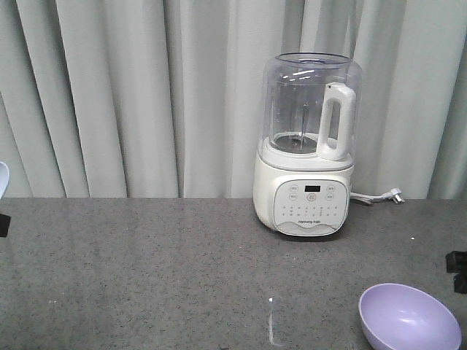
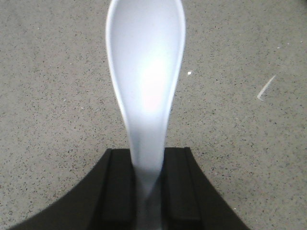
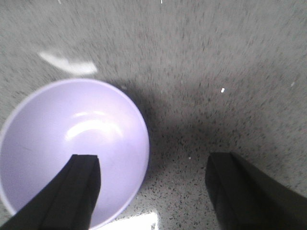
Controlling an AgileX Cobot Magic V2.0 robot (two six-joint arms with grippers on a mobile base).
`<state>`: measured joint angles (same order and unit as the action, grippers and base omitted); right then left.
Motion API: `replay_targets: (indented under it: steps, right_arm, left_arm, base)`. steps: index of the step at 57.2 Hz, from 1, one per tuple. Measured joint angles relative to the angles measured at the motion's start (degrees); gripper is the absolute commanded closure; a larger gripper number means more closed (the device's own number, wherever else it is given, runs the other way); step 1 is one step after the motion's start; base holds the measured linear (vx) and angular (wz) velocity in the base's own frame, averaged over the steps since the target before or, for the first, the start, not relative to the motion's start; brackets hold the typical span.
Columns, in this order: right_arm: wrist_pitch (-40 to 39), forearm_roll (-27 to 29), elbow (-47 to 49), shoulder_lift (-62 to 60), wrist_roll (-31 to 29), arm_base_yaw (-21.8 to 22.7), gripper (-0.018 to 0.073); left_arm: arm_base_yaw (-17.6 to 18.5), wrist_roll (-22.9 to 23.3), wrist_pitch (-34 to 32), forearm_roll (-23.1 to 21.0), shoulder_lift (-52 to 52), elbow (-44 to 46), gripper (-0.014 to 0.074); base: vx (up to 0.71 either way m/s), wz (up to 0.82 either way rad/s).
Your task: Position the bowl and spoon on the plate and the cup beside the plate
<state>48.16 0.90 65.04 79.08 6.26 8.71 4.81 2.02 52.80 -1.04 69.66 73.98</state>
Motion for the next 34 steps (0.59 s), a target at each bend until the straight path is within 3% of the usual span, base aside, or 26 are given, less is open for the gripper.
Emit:
replay_targets:
  steps: [22,34]
  right_arm:
    - [-3.10,4.09,0.00,12.03,-2.87,0.00,0.0055]
    - [-4.60,5.30,0.02,15.70,-3.69,0.00,0.0153]
  left_arm:
    - [0.00,-0.74,0.68,-1.05,-0.70,0.00,0.0603]
    - [0.00,-0.85,0.68,-1.05,-0.70,0.00,0.0603]
  base:
    - [0.00,0.00]
    - [0.00,0.00]
